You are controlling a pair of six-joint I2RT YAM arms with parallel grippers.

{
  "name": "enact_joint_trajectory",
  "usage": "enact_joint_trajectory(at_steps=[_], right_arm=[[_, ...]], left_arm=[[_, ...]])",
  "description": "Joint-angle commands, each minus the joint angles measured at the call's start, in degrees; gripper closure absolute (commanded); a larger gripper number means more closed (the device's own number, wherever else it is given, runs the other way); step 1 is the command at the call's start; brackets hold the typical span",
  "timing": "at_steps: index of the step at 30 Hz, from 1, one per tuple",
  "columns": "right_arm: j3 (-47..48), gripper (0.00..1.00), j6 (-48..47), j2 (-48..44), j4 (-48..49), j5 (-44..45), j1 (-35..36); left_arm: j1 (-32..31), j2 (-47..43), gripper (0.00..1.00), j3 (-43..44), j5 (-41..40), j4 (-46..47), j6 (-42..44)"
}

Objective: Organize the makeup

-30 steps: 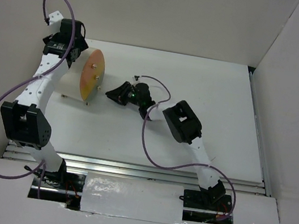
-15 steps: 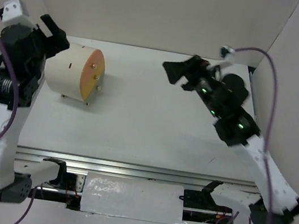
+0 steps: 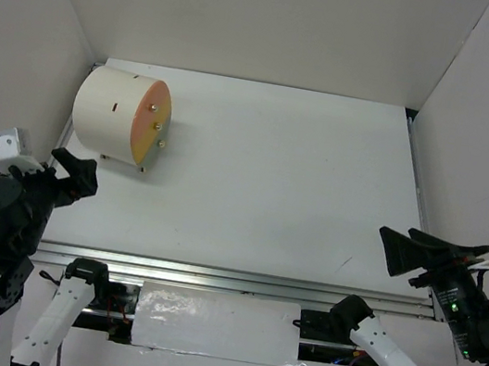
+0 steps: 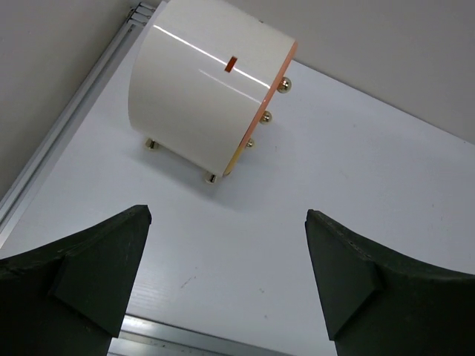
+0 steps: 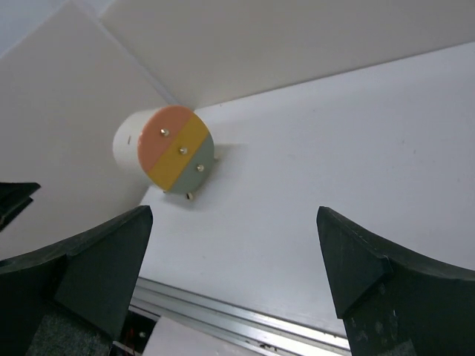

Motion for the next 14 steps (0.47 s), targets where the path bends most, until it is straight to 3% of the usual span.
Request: enact_joint_trajectory(at_steps=[1, 6, 14], right_arm=[[-1.5, 0.00, -1.2, -2.1, -8.0, -0.1, -0.1], [-4.2, 0.00, -1.2, -5.1, -8.0, -0.2, -0.1], [-4.7, 0.00, -1.6, -4.2, -8.8, 2.5, -0.1]], left_arm=[[-0.1, -2.9, 0.00, 0.3, 1.0, -4.5, 1.8], [-0.5, -8.4, 0.01, -6.0, -1.2, -2.2, 1.0], [-0.5, -8.2, 0.01, -9.1, -2.5, 1.2, 1.1]])
